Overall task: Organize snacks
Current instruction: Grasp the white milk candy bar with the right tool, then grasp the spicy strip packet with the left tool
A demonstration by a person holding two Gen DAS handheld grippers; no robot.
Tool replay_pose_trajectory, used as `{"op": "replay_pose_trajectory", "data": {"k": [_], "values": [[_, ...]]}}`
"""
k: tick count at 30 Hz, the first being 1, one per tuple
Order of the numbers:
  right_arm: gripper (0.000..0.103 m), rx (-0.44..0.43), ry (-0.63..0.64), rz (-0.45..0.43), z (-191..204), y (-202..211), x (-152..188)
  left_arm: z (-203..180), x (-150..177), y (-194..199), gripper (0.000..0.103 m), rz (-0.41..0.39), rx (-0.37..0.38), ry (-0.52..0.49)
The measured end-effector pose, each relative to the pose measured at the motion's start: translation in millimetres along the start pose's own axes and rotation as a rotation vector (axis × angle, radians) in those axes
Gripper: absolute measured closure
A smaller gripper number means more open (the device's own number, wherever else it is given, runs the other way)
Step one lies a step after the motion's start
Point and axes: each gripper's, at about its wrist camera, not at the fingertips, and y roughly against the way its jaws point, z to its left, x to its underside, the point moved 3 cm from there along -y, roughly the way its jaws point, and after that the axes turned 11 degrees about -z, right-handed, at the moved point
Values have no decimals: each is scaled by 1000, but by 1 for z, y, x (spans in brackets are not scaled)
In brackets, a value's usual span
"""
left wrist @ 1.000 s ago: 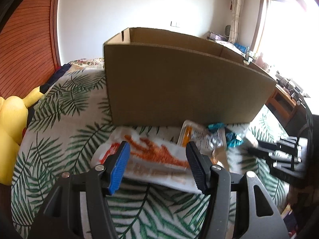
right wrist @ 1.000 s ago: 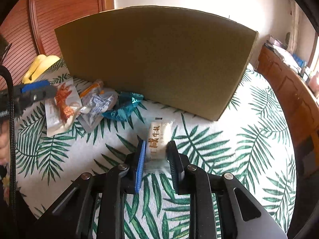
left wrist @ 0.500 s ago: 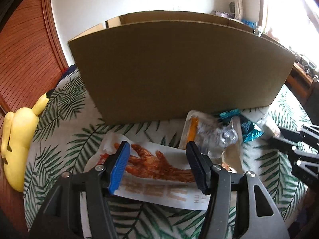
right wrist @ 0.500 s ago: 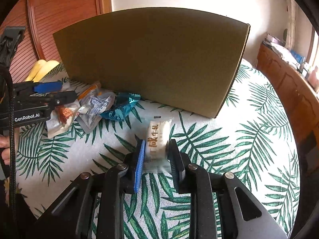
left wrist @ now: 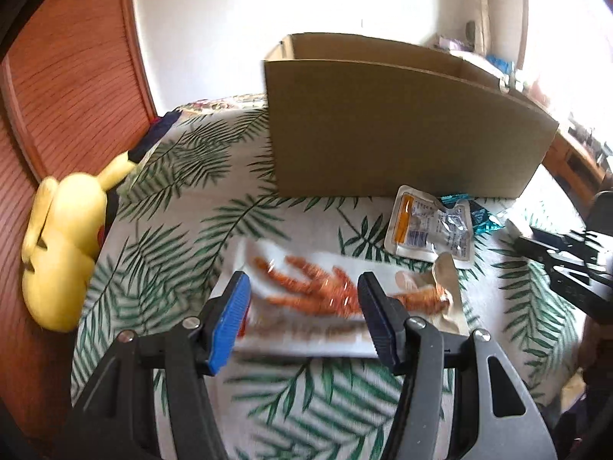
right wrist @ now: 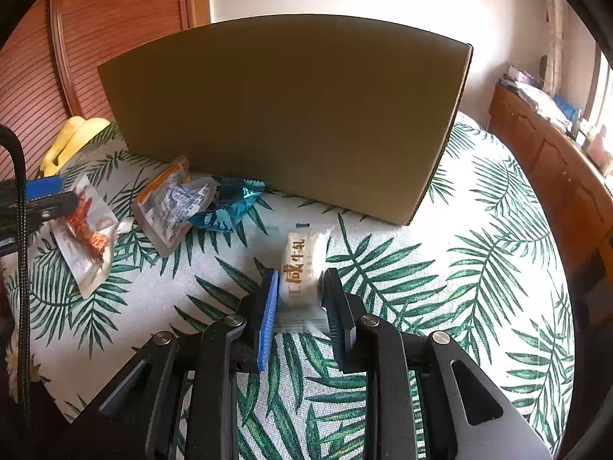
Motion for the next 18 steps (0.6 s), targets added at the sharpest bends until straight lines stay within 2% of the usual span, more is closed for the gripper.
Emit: {"op": "replay_pose_trajectory", "data": {"k": [4, 8, 12, 15, 18], "values": [[81, 4, -6, -1, 0, -1, 1, 13, 11, 14, 44, -3, -19, 40], [81, 6, -15, -2, -2, -2, 1, 31, 9, 14, 44, -11, -11, 95], [81, 5, -18, -1, -2, -2, 1, 42, 1, 10, 43, -24, 2, 130], [81, 5, -17, -2, -3, -2, 1, 43, -2, 0, 43, -1, 32, 140], [81, 4, -19, -2, -2, -2, 1, 41, -3, -11, 41, 15, 21, 133]]}}
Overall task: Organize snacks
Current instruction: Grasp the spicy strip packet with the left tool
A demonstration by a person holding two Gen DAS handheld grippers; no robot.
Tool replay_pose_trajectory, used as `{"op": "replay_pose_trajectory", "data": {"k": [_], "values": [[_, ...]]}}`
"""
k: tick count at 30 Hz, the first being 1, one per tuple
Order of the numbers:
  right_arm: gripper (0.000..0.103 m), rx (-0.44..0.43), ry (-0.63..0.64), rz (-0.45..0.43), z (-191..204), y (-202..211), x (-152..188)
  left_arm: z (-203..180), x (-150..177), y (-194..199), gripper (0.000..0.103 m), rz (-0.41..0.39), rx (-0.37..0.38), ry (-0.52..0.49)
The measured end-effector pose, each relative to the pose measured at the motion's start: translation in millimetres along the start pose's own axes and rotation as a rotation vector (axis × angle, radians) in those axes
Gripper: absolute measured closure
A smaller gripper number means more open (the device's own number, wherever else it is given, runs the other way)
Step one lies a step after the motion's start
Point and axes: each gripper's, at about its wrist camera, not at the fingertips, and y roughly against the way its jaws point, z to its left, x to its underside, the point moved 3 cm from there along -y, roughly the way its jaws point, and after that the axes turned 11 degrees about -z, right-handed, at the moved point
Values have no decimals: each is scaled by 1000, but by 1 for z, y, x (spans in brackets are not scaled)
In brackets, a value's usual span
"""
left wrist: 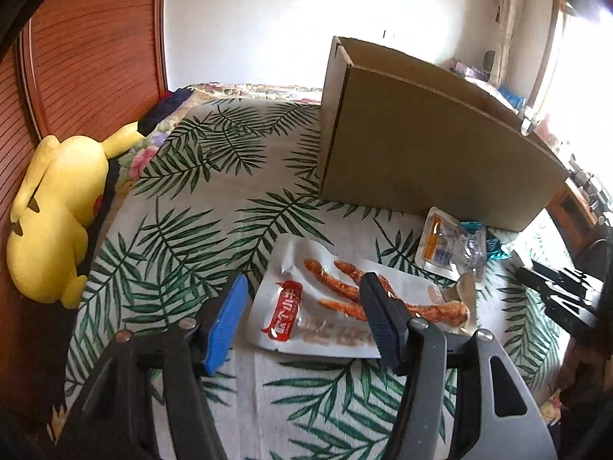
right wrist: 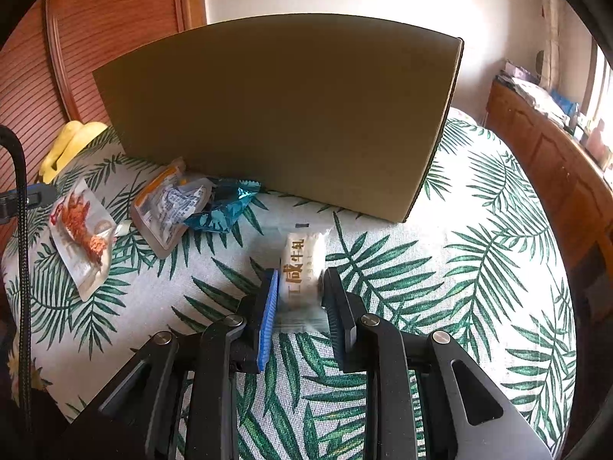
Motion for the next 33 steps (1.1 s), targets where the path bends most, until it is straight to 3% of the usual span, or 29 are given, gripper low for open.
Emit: {"op": "replay_pose_trajectory", "data": {"k": [6, 11, 20, 27, 33], "values": [[81, 1, 1, 0, 0, 0, 0, -3, 6, -16, 35, 38, -4, 11], [81, 0, 0, 0, 0, 0, 0, 3, 6, -29, 24, 82, 79, 72], [81, -2, -1, 0, 0, 0, 0, 5, 10, -15, 25, 52, 24, 82], [81, -2, -2, 0, 0, 0, 0, -18, 19, 24, 25, -9, 58, -47], [81, -1, -2, -1, 0, 0, 0, -45, 32, 45, 25, 0, 107, -180]]}}
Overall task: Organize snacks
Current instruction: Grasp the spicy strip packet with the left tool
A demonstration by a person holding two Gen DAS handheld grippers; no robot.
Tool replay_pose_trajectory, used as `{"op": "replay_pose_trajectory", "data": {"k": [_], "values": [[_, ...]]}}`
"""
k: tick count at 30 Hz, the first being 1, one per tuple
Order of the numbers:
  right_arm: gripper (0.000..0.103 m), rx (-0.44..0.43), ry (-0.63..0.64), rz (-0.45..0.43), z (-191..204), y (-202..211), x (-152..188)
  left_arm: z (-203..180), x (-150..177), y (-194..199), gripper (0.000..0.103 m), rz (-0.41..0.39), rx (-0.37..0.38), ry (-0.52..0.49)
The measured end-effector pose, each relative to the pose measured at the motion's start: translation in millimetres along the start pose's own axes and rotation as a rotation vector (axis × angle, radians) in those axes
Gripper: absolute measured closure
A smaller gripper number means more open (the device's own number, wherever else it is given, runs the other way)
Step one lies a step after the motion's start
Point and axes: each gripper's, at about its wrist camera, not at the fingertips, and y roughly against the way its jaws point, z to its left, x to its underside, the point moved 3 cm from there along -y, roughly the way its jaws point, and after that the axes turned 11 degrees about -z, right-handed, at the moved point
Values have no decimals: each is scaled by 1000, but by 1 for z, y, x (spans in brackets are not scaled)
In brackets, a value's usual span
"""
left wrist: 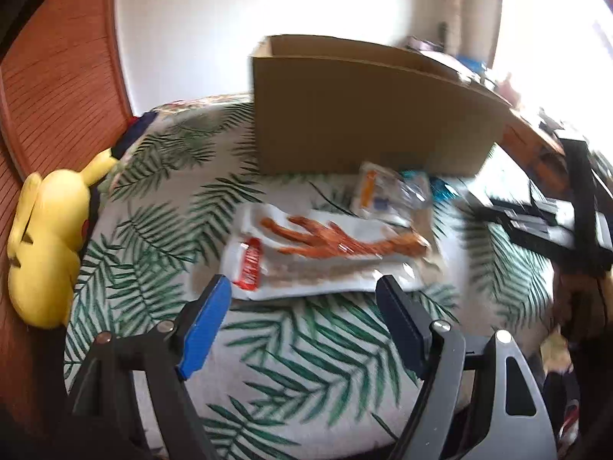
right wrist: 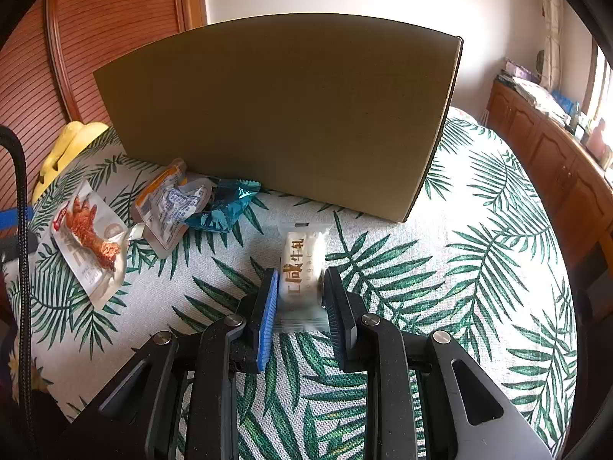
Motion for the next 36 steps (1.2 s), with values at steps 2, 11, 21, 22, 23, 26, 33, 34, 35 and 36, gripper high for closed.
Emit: {"op": "replay_pose_trajectory", "data": {"k": [2, 11, 21, 22, 23, 26, 33, 34, 35, 36], "values": [[81, 0, 0, 0, 0, 0, 0, -7, 3, -1, 25, 17, 9, -39], [81, -1, -1, 0, 0, 0, 0, -19, 8, -32, 24, 98, -95, -250], [81, -3, -3, -1, 0, 0, 0, -41, -12, -54, 24, 66, -95, -383], [81, -3, -3, -1, -1, 0, 0, -43, -15, -55, 24, 60, -91, -387], [81, -3, -4, -1, 0, 0, 0, -46, -17, -57, 24, 55, -85, -393], [81, -4, -4, -1, 0, 0, 0, -51, -21, -65, 24, 50, -74, -419], [81, -6, -6, -2, -1, 0, 0, -50, -31, -74, 50, 45, -21, -361], [81, -6, -6, -2, -1, 0, 0, -50, -31, -74, 53, 38, -26, -365], [80, -6, -6, -2, 0, 0, 0, -51, -31, -73, 57, 31, -31, -378], [80, -7, -7, -2, 0, 0, 0, -52, -30, -71, 59, 26, -29, -384]]}}
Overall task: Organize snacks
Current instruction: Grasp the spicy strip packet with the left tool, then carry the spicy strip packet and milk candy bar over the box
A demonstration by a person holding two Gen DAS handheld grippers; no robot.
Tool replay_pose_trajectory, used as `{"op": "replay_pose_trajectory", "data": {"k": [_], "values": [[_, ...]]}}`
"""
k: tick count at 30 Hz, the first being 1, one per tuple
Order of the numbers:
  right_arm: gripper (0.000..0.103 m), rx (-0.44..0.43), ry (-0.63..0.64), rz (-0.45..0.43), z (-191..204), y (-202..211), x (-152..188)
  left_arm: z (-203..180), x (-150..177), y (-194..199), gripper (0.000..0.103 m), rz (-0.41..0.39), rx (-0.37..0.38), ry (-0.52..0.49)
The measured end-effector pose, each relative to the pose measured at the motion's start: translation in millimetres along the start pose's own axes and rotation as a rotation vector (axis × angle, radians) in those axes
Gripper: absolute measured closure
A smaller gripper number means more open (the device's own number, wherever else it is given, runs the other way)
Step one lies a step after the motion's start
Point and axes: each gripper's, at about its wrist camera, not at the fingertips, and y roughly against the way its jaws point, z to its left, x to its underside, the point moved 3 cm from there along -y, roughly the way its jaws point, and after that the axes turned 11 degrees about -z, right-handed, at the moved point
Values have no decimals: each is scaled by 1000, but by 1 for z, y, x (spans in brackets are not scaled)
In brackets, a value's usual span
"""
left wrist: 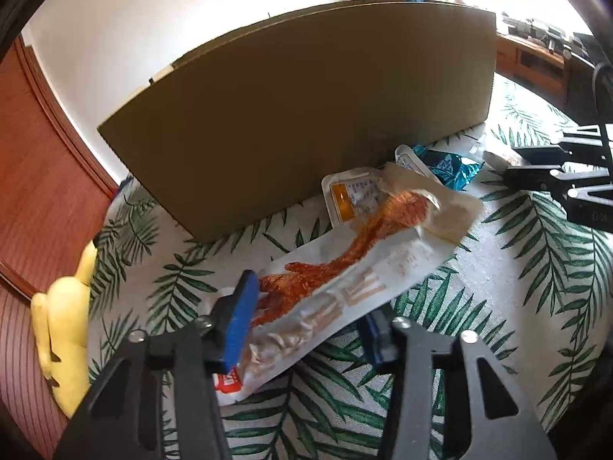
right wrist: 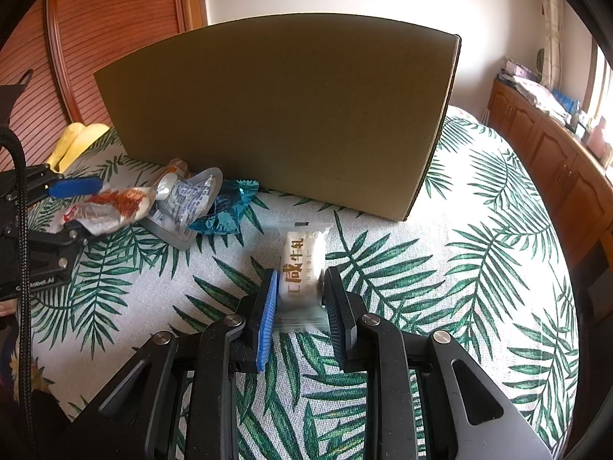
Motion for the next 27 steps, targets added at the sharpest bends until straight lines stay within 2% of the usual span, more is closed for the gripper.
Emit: {"op": "replay_pose_trajectory", "data": {"k": [5, 17, 27], "values": [[81, -6, -3, -4, -1, 0, 0, -5, -6, 23, 71, -45, 8, 32], [83, -9, -14, -50, -1, 7, -1, 6, -18, 64, 89, -162, 32, 131], [83, -3, -17, -122, 1, 21, -1, 7, -27, 78, 91, -210, 64, 169]]}}
